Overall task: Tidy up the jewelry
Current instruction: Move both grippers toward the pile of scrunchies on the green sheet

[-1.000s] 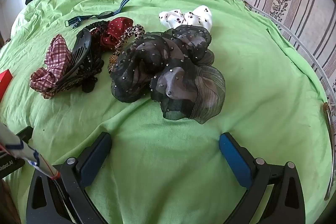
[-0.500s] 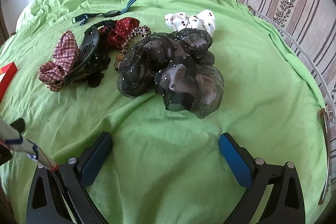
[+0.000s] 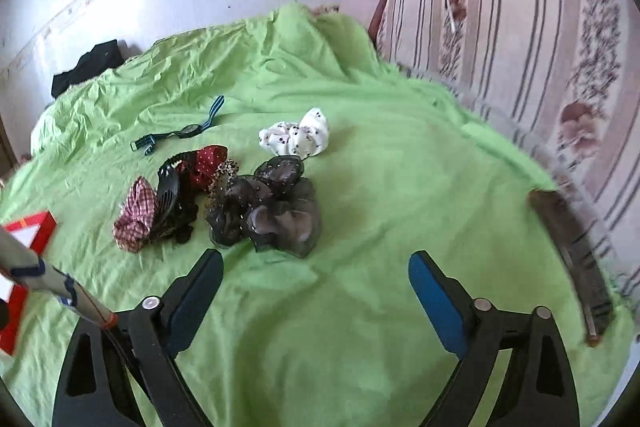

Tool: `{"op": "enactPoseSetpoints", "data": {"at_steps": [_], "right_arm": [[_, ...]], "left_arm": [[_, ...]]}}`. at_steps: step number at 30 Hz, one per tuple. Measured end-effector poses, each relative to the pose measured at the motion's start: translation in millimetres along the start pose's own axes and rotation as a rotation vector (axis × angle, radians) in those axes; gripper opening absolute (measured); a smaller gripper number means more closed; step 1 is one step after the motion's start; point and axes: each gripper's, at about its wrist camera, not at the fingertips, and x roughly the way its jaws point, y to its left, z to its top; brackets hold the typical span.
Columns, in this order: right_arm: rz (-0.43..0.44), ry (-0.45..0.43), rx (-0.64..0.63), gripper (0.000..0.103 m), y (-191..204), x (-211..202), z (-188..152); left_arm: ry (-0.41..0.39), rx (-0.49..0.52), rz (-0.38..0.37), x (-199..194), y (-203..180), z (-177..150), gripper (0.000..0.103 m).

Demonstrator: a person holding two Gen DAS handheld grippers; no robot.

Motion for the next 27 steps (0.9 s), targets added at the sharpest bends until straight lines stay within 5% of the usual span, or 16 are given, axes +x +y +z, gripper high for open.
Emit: {"op": "enactPoseSetpoints", "data": {"at_steps": [5, 14, 27], "right_arm": [[0.003, -0.037, -0.09, 0.089, 12, -33, -13], [0.03, -0.107, -0.131, 0.089, 26, -96, 20], [0.03, -0.059, -0.058, 0.089, 13, -36, 38]], "left_arm": [[0.068, -0.071, -0.057, -13, 20, -14, 0.103], [0.016, -0.031, -0.006, -46, 36, -27, 0.103], [-0.04, 0.055, -0.025, -44, 29, -19, 0.103]]}}
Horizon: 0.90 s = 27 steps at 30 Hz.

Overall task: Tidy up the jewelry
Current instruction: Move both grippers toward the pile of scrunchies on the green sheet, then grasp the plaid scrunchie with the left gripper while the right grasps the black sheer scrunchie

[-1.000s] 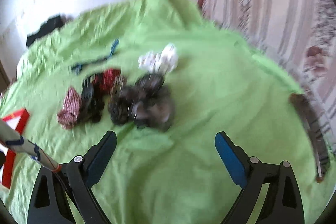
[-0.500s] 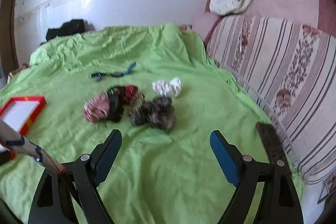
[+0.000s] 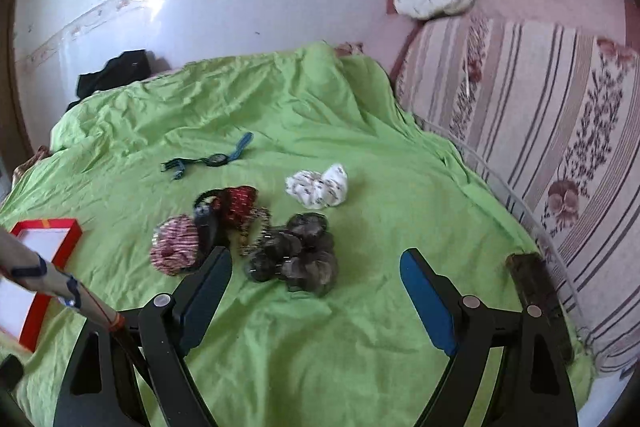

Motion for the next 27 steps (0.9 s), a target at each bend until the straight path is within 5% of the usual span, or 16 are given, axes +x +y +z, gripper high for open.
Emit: {"op": "enactPoseSetpoints", "data": {"at_steps": [7, 12, 14, 16, 27], "right_arm": [[-0.092, 0.046, 0.152, 0.085, -26, 40, 27], [0.025, 0.064, 0.169, 0.084, -31, 61, 17], [0.087, 0.154, 0.146, 0.066, -29, 74, 12], [0.138, 0.169, 0.155, 0.064, -31, 77, 11], [0.261, 0.254, 0.163, 0.064, -35, 100, 0]], "left_arm": [[0.0, 0.032, -0.089, 25, -10, 51, 0.103], [0.034, 0.066, -0.179, 49, -26, 75, 0.099], [0.059, 0.088, -0.203, 61, -36, 79, 0.079], [0.09, 0.099, -0.231, 76, -47, 84, 0.073], [0.205, 0.13, -0.316, 161, -87, 102, 0.073]]}}
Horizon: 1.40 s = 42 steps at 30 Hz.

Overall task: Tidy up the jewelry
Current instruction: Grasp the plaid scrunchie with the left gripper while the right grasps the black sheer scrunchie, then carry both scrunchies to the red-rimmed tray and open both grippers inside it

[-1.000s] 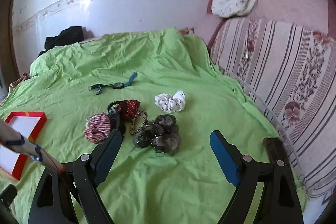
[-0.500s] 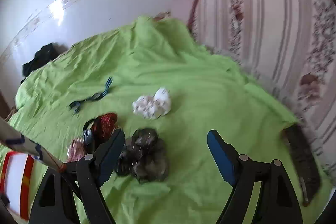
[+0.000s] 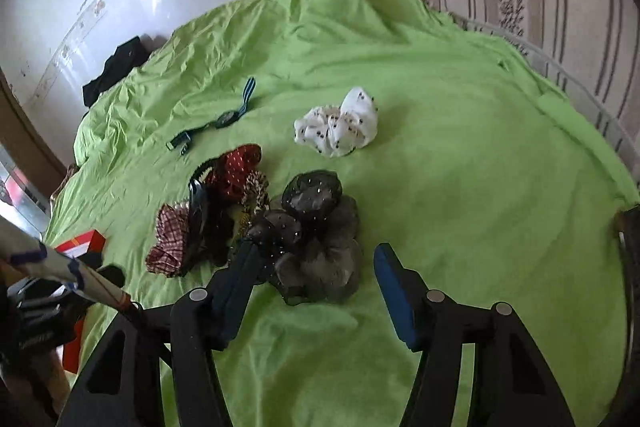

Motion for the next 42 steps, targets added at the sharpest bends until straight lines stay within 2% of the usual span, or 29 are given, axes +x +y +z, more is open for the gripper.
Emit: {"op": "enactPoseSetpoints", "data": {"at_steps": [4, 9, 10, 11, 13, 14, 16, 22, 26, 29, 31, 35, 42], "right_arm": [[0.005, 0.025, 0.008, 0.066, -3, 17, 4], [0.059, 0.063, 0.053, 0.066, -5, 34, 2], [0.068, 0.073, 0.055, 0.055, -5, 37, 3], [0.086, 0.087, 0.055, 0.034, -4, 40, 2], [0.099, 0.103, 0.048, 0.027, -2, 42, 0], [0.101, 0.094, 0.041, 0.02, -1, 40, 0], [0.118, 0.073, 0.034, 0.015, 1, 32, 1], [0.184, 0.018, 0.065, 0.013, 4, 3, -1], [0.288, -0.011, 0.092, 0.013, 10, -25, -9], [0.385, 0.003, 0.114, 0.013, 18, -40, -22], [0.415, 0.025, 0.113, 0.013, 26, -44, -36], [0.371, 0.071, 0.062, 0.013, 44, -46, -62], [0.355, 0.106, 0.006, 0.013, 75, -53, -82]], "left_arm": [[0.046, -0.018, -0.045, 30, 3, 10, 0.073], [0.104, -0.025, -0.069, 60, -1, 14, 0.071], [0.107, -0.032, -0.07, 61, -2, 14, 0.047], [0.121, -0.044, -0.07, 63, -1, 14, 0.012], [0.148, -0.087, -0.082, 65, 3, 13, 0.011], [0.133, -0.1, -0.086, 59, 6, 11, 0.011], [0.11, -0.103, -0.079, 45, 9, 8, 0.01], [0.042, -0.162, -0.133, -21, 29, -10, 0.01], [0.013, -0.21, -0.176, -60, 41, -31, 0.01], [0.005, -0.217, -0.168, -83, 47, -51, 0.011], [-0.003, -0.219, -0.152, -96, 51, -65, 0.011], [-0.013, -0.249, -0.134, -114, 67, -89, 0.011], [-0.059, -0.273, -0.03, -145, 103, -109, 0.011]]}}
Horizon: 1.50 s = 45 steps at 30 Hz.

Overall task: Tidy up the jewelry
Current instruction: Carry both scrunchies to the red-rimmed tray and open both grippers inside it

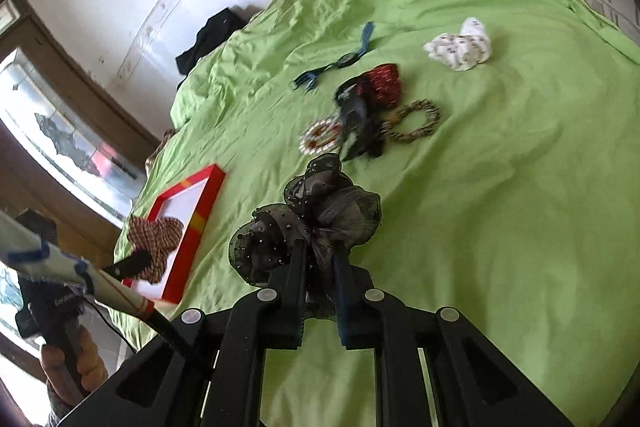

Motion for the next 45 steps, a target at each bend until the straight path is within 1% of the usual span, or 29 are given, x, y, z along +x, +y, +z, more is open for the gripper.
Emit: {"op": "enactPoseSetpoints", "data": {"at_steps": [5, 7, 10, 14, 16, 18, 22, 27, 29, 33, 34, 35, 36, 37, 38, 39, 40, 41, 44, 45], "right_arm": [[0.029, 0.044, -0.055, 0.013, 39, 16, 2], [0.044, 0.065, -0.087, 0.013, 58, 27, 5], [0.064, 0.095, -0.137, 0.013, 89, 46, 13], [0.089, 0.128, -0.179, 0.013, 132, 81, 28], [0.095, 0.147, -0.196, 0.013, 155, 106, 37], [0.093, 0.161, -0.21, 0.013, 171, 127, 45], [0.1, 0.204, -0.234, 0.013, 207, 182, 58], [0.088, 0.251, -0.267, 0.013, 235, 244, 65], [0.083, 0.264, -0.274, 0.013, 242, 262, 66], [0.052, 0.267, -0.31, 0.013, 248, 284, 66], [0.043, 0.265, -0.318, 0.013, 248, 288, 66], [0.031, 0.261, -0.333, 0.015, 249, 291, 65], [0.016, 0.255, -0.353, 0.019, 250, 294, 64], [-0.005, 0.246, -0.371, 0.025, 253, 297, 63], [-0.017, 0.234, -0.378, 0.029, 254, 296, 63], [-0.025, 0.227, -0.38, 0.032, 254, 296, 63], [-0.025, 0.226, -0.375, 0.039, 253, 294, 63], [-0.022, 0.223, -0.366, 0.043, 251, 290, 64], [-0.019, 0.205, -0.354, 0.048, 249, 275, 67], [-0.02, 0.195, -0.352, 0.048, 247, 267, 68]], "left_arm": [[-0.052, -0.044, 0.07, -20, 40, 13, 0.011], [-0.074, -0.063, 0.118, -23, 63, 23, 0.011], [-0.095, -0.104, 0.177, -22, 94, 39, 0.011], [-0.1, -0.213, 0.257, -6, 150, 67, 0.011], [-0.096, -0.256, 0.272, 4, 170, 78, 0.011], [-0.09, -0.317, 0.283, 15, 199, 90, 0.011], [-0.102, -0.367, 0.32, 27, 236, 105, 0.011], [-0.084, -0.426, 0.321, 42, 265, 109, 0.011], [-0.072, -0.438, 0.339, 47, 274, 108, 0.011], [-0.059, -0.467, 0.336, 51, 288, 106, 0.012], [-0.063, -0.47, 0.343, 50, 289, 105, 0.014], [-0.072, -0.473, 0.351, 49, 290, 104, 0.02], [-0.08, -0.473, 0.351, 48, 290, 104, 0.023], [-0.084, -0.471, 0.35, 47, 290, 104, 0.032], [-0.09, -0.468, 0.351, 45, 288, 104, 0.041], [-0.099, -0.463, 0.351, 42, 286, 105, 0.045], [-0.109, -0.459, 0.35, 40, 284, 105, 0.048], [-0.118, -0.456, 0.347, 37, 282, 105, 0.05], [-0.138, -0.462, 0.333, 30, 278, 106, 0.052], [-0.144, -0.465, 0.332, 28, 277, 106, 0.052]]}}
